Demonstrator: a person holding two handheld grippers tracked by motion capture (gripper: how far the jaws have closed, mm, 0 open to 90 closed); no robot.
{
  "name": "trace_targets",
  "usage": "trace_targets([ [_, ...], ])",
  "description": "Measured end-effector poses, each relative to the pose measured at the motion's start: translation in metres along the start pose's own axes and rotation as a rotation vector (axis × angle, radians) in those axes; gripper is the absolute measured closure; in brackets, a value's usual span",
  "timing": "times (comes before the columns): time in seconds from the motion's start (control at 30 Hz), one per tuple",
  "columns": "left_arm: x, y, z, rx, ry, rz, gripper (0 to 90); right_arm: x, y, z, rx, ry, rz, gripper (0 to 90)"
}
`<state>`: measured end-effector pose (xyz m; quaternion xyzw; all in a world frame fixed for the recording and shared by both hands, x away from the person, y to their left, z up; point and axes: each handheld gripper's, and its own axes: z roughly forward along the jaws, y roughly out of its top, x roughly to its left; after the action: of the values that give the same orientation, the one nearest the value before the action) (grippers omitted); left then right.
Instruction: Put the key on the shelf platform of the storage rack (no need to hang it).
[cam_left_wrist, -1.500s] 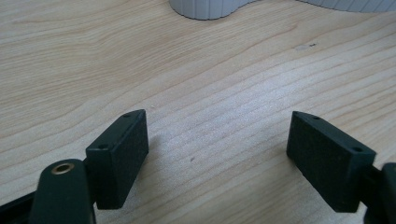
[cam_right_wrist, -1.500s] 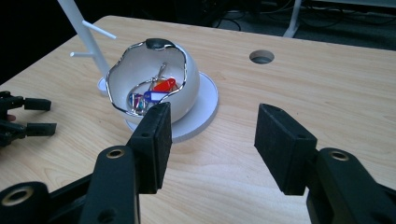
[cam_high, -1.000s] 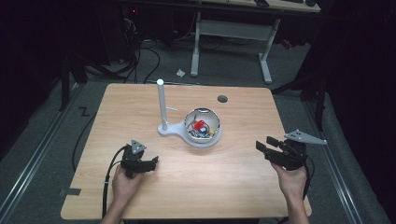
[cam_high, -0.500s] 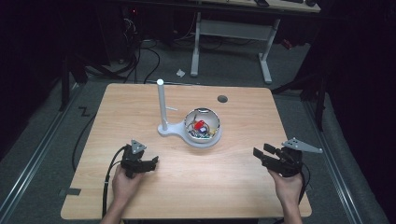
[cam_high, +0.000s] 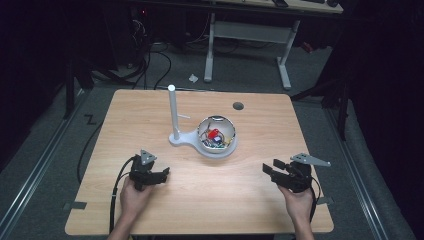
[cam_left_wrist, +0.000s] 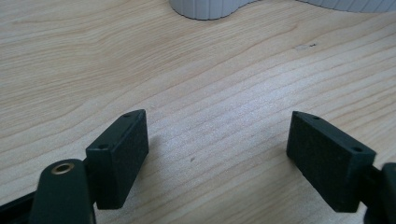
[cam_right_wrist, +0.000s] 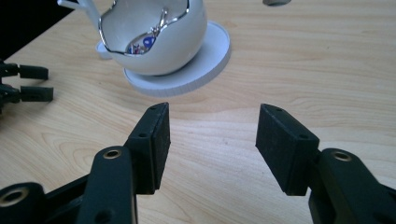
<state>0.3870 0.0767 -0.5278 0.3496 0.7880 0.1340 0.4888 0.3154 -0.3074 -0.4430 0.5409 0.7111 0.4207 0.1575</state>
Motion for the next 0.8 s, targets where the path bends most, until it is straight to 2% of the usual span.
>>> trace_targets([
  [0.17,0.000,0.000,0.000,-0.001,0.000,0.001,21.1,0.000,-0.004,0.009,0.017,0.003,-0.007,44.5],
  [0.37,0.000,0.000,0.000,0.001,-0.001,0.002,21.1,-0.001,-0.012,0.021,0.031,0.013,0.015,44.1],
  [0.5,0.000,0.000,0.000,0.001,-0.002,0.002,21.1,-0.001,-0.014,0.027,0.039,0.007,0.000,43.8],
  [0.53,0.000,0.000,0.000,0.001,-0.001,0.001,21.1,-0.001,-0.015,0.029,0.045,0.001,0.012,43.7],
  [0.63,0.000,0.000,0.000,0.001,-0.002,0.004,21.1,-0.002,-0.019,0.035,0.046,-0.002,0.009,43.6],
  [0.73,0.000,0.000,0.000,0.001,-0.002,0.003,21.1,-0.002,-0.022,0.041,0.065,-0.007,0.015,43.5],
  [0.8,0.000,0.000,0.000,0.001,-0.002,0.003,21.1,-0.002,-0.023,0.045,0.077,-0.020,0.002,43.5],
])
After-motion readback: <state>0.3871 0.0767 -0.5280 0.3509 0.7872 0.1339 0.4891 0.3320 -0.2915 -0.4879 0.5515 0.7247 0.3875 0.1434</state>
